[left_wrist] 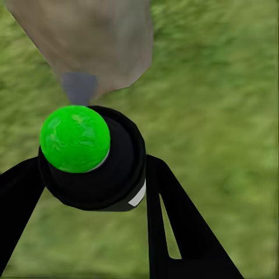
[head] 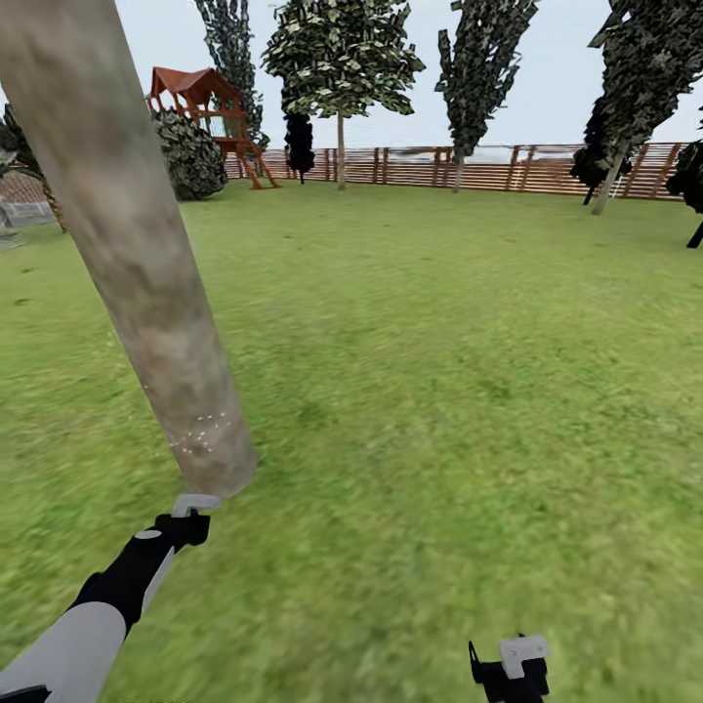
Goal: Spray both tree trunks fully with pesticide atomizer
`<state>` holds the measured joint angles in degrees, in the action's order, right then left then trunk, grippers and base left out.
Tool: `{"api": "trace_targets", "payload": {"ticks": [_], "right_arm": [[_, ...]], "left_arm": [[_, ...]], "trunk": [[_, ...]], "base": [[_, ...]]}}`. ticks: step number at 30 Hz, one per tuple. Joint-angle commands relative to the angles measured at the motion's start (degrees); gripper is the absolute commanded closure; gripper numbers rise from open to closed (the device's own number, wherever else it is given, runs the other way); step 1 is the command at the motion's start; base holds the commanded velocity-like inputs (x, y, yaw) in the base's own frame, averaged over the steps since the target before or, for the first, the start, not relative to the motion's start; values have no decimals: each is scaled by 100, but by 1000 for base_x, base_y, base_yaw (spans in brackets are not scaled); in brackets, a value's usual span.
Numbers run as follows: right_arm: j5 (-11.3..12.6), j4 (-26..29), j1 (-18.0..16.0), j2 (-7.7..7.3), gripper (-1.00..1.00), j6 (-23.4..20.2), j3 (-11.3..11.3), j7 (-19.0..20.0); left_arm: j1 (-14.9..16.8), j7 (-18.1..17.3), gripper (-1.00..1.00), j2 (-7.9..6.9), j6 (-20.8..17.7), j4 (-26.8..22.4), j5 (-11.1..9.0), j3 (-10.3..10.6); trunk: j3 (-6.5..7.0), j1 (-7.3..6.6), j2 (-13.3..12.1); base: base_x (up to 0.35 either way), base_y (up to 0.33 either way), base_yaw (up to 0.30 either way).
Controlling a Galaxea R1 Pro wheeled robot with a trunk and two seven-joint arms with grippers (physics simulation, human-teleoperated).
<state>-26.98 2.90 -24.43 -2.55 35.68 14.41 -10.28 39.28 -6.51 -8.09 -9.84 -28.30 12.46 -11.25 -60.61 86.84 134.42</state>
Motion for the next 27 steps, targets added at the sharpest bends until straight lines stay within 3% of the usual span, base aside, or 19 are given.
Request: {"api": "trace_targets", "payload": {"ticks": [1,8,13,18,21,25,27], "right_arm": [[0,0,0,0,-100,0,0,0],[0,0,0,0,-100,0,0,0],[0,0,0,0,-100,0,0,0],[0,1,0,0,-100,0,0,0],[0,0,0,0,-100,0,0,0],[0,0,0,0,-100,0,0,0],[0,0,0,0,-100,0,0,0]], "left_arm": [[0,0,100,-4,0,-1,-4,0],[0,1,100,-8,7,-1,-7,-14],[0,-5,100,-9,16,-7,-7,-279],[15,-11,100,19,14,-141,4,-278],[108,-47,100,58,-118,-354,33,-234],[536,-85,100,150,-643,-492,37,-189],[706,-93,100,177,-692,-499,32,-186]], "trunk": [[0,0,0],[0,0,0],[0,0,0],[0,0,0],[0,0,0],[0,0,0],[0,0,0]], "base": [[164,-251,277],[214,-212,102],[93,-245,54],[6,-99,253],[0,-5,277],[0,0,262],[0,0,83]]}}
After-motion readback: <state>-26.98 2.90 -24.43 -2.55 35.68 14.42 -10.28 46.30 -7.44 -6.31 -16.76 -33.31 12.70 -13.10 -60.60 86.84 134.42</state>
